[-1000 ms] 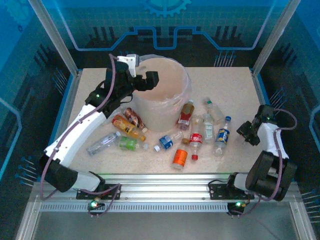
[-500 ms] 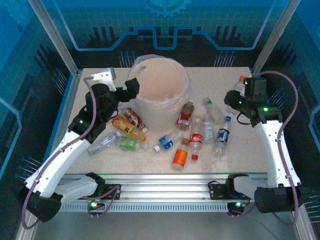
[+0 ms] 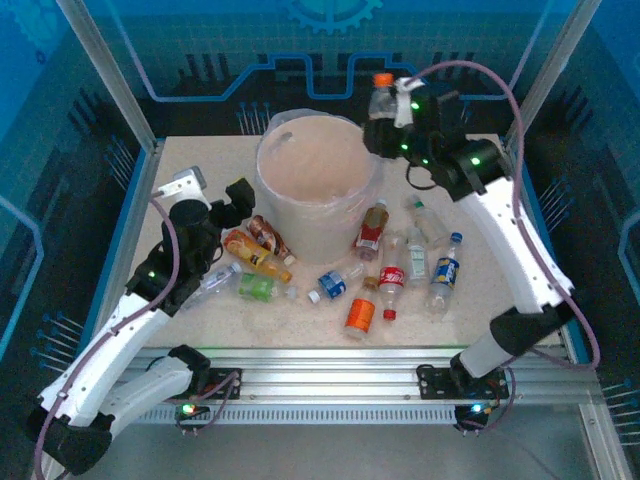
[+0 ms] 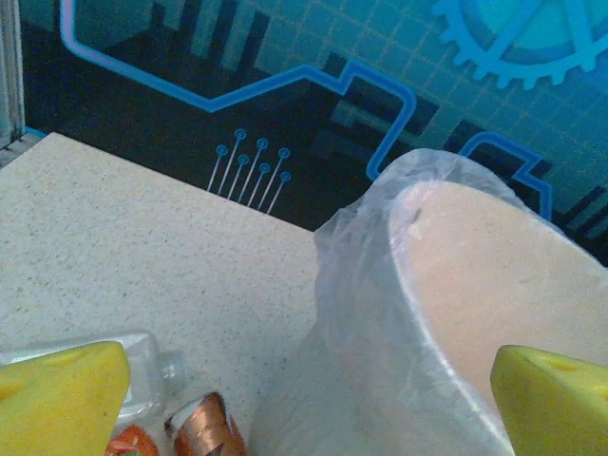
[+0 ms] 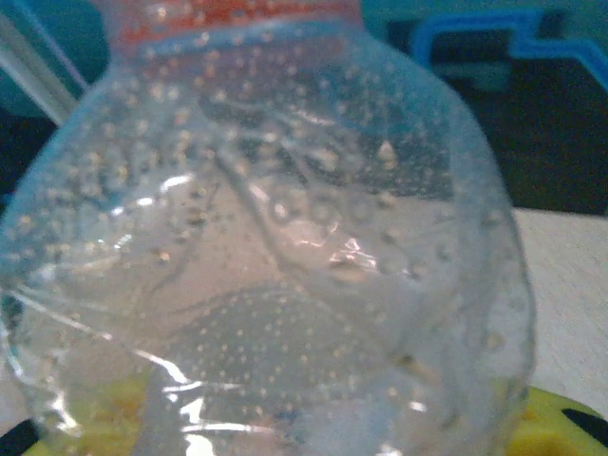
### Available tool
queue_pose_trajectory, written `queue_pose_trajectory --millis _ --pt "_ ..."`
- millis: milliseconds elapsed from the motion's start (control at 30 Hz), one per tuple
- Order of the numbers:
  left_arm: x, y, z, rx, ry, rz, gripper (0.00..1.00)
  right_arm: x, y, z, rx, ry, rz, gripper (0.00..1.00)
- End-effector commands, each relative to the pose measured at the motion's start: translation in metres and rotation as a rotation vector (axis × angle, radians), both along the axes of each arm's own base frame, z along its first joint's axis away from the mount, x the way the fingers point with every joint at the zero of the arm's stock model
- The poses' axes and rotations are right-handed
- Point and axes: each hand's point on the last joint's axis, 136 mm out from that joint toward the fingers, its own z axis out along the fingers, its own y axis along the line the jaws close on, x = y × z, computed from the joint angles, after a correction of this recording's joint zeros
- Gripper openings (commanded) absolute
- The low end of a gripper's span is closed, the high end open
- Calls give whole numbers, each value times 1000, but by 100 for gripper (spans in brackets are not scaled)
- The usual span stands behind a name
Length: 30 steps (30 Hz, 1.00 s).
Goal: Put the plastic bottles in the bin
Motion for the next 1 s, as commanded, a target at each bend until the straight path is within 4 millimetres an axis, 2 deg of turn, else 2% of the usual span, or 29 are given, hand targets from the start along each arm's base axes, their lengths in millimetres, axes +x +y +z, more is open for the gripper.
queue_pose_trajectory --millis 0,167,333,600,967 --pt "-5 11 -12 -23 25 53 99 3 38 3 -70 -28 116 39" --pt "-6 11 -18 -26 40 55 99 15 79 -20 -139 8 201 39" --pt "-6 13 -20 -22 44 59 99 16 105 -54 -193 86 285 39" --pt "-6 13 -21 -21 47 59 99 15 122 -104 -284 189 370 39" --pt "-6 15 -23 -13 54 66 99 23 133 -165 -433 289 437 41"
